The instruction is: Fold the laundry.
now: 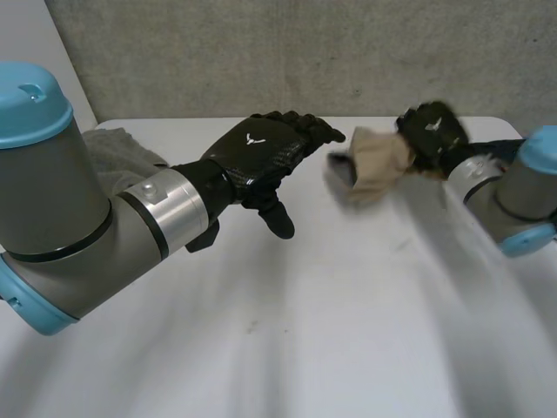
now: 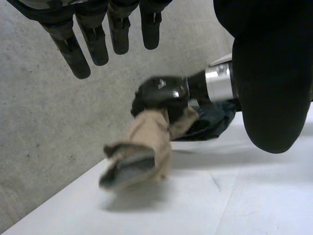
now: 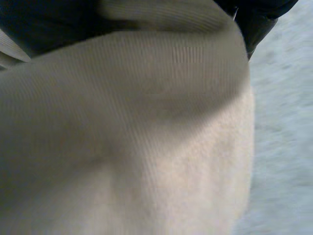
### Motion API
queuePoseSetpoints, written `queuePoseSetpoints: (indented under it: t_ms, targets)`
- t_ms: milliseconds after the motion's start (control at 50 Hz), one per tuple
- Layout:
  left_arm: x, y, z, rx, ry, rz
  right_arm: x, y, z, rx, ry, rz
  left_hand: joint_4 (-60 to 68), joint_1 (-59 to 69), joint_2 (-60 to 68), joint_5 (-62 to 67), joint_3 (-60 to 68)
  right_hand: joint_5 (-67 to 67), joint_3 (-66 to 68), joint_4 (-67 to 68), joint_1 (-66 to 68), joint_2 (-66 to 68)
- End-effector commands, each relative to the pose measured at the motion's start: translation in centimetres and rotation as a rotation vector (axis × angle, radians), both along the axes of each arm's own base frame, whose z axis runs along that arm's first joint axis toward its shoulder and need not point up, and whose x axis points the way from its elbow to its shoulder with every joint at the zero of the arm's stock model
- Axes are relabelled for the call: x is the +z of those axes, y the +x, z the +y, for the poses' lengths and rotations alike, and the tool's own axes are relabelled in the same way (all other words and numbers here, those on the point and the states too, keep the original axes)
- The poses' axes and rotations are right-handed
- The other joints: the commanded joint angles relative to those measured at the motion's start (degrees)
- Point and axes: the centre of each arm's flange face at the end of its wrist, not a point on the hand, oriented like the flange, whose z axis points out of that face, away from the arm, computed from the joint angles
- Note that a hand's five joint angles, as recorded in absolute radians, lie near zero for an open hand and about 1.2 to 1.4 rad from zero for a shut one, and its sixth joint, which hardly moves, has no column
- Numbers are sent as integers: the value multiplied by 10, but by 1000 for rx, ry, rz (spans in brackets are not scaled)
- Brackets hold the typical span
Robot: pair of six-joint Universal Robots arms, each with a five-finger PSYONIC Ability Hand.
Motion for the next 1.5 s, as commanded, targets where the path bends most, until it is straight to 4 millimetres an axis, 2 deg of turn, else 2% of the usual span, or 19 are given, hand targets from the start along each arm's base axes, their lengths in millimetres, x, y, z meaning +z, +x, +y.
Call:
queuePoseSetpoints:
  t_ms: [20, 140, 260, 300, 520, 600, 680, 740, 760, 820, 920, 1040, 1120, 1200, 1220, 1280, 1360, 1380, 1500]
  targets:
    - [2, 0, 2, -2, -5, 4, 60, -57, -42, -24, -195, -87, 0, 8, 0, -12, -4, 188, 141, 139, 288, 138]
    - [3, 0, 2, 0, -6, 6, 76, -123, -70, -21, -259, -178, 0, 8, 0, -12, -4, 188, 141, 139, 288, 138]
    - [4, 0, 2, -2, -8, 7, 49, -184, -87, -52, -257, -185, 0, 8, 0, -12, -4, 188, 141, 139, 288, 138]
    - [4, 0, 2, -2, -9, 8, 29, -210, -92, -70, -223, -187, 0, 8, 0, -12, -4, 188, 141, 139, 288, 138]
    - [-2, -1, 1, -2, 3, -3, -65, -246, -93, -50, -54, -167, 4, 11, 4, -8, 0, 188, 141, 139, 288, 138]
    - [-4, -1, 1, -4, 9, -7, -78, -266, -92, -87, -48, -155, 4, 11, 4, -8, 0, 188, 141, 139, 288, 138]
    - [-5, -1, 2, -5, 12, -9, -79, -270, -91, -96, -37, -159, 4, 11, 4, -8, 0, 188, 141, 139, 288, 138]
    - [-6, -1, 2, -5, 12, -9, -79, -271, -89, -102, -20, -166, 4, 11, 4, -8, 0, -460, -507, -509, -360, -510]
    - [-6, -1, 2, -5, 14, -10, -78, -271, -87, -106, 4, -175, 4, 11, 4, -8, 0, -512, -559, -561, -412, -562]
    - [-7, -1, 1, -4, 16, -11, -70, -274, -82, -124, 54, -193, 5, 13, 5, -7, 1, -512, -559, -561, -412, -562]
    - [-6, -1, 1, -2, 16, -10, -15, -282, -55, -205, 91, -131, 5, 13, 5, -7, 1, -512, -559, -561, -412, -562]
    - [-4, -1, 2, -4, 11, -6, 24, -288, -30, -331, 132, -28, 4, 11, 4, -8, 0, -512, -559, -561, -412, -562]
    - [-1, -1, 4, -7, 7, -2, 44, -309, -18, -518, 132, 137, 4, 11, 4, -8, 0, -512, -559, -561, -412, -562]
    - [0, -1, 6, -11, 7, -1, 66, -334, -16, -799, 65, 401, 2, 10, 2, -10, -2, -512, -559, -561, -412, -562]
    - [1, -1, 7, -11, 4, 1, 80, -343, -18, -928, 16, 482, 2, 10, 2, -10, -2, -512, -559, -561, -412, -562]
    - [8, 0, 10, -16, -10, 12, 98, -353, -20, -1083, -65, 528, 0, 8, 0, -12, -4, -512, -559, -561, -412, -562]
    - [13, 1, 13, -19, -19, 19, 118, -303, -32, -1001, -224, 422, -1, 6, -2, -14, -5, -512, -559, -561, -412, -562]
    - [15, 1, 13, -19, -23, 22, 125, -281, -31, -942, -261, 354, -1, 6, -2, -14, -5, -512, -559, -561, -412, -562]
    - [20, 4, 16, -17, -41, 32, 140, -199, 0, -681, -273, 109, -3, 5, -3, -15, -7, -512, -559, -561, -412, -562]
